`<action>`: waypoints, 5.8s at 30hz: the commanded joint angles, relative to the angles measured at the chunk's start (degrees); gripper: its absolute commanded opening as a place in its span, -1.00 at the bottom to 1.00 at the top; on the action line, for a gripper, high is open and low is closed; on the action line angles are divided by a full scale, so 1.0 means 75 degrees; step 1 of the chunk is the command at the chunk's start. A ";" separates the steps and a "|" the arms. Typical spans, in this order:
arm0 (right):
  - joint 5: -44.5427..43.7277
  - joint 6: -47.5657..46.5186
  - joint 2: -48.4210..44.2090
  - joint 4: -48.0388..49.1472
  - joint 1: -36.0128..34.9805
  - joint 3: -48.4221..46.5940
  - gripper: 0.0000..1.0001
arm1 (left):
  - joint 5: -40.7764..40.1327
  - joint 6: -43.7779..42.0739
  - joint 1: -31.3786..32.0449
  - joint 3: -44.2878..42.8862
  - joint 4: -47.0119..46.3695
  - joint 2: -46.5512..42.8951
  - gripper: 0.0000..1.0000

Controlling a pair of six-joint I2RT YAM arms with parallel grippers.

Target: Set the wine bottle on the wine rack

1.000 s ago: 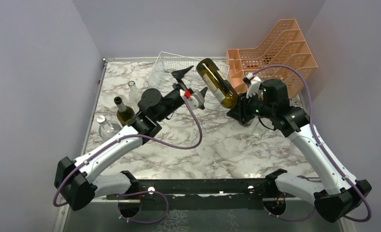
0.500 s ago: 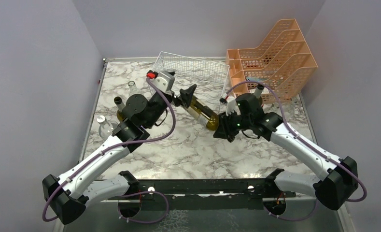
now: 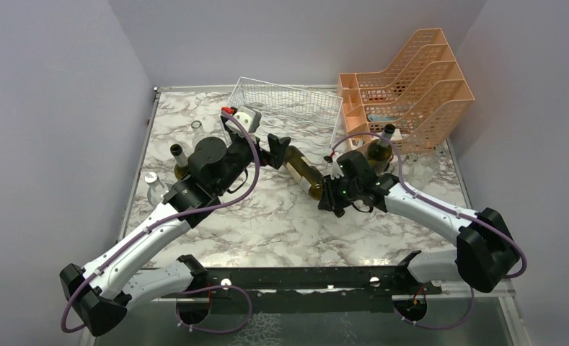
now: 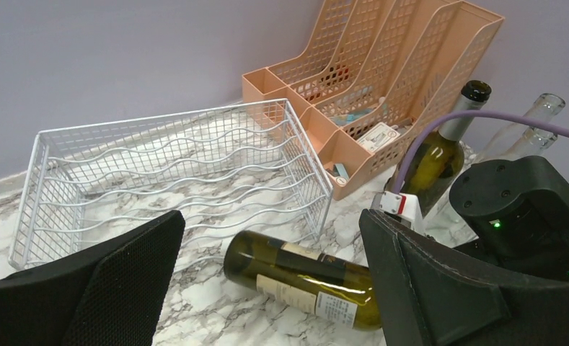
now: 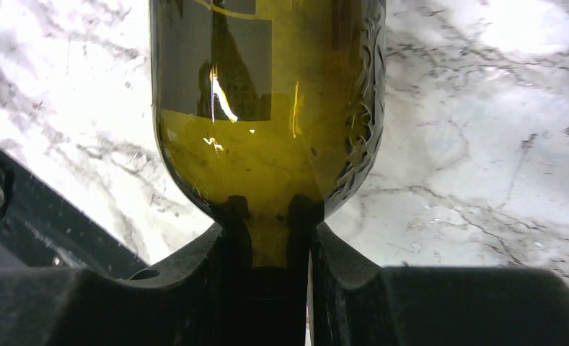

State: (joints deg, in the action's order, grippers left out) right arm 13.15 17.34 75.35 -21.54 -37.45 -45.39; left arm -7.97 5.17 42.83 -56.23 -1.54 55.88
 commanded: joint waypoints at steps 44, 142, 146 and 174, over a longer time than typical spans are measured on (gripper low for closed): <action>-0.5368 0.3019 0.1192 0.2815 -0.0646 -0.0408 -0.98 | -0.0039 -0.0020 0.0003 -0.0254 0.0425 -0.0219 0.98; -0.5025 -0.0136 0.3370 0.0220 0.0154 -0.4484 0.33 | 0.0019 -0.0115 0.0003 -0.0606 0.0836 -0.0085 0.98; -0.4883 -0.0266 0.2605 0.0018 0.0154 -0.4532 0.33 | 0.0018 -0.0096 0.0005 -0.0601 0.0828 -0.0113 0.98; -0.7344 -0.0769 0.0065 -0.0658 0.1406 -0.4290 0.53 | 0.0308 0.0212 -0.0001 -0.0257 0.0684 -0.0203 0.98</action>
State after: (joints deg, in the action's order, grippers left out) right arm -42.72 9.43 78.63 -23.92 -27.66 -79.33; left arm -7.20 5.61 42.83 -58.72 5.30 55.40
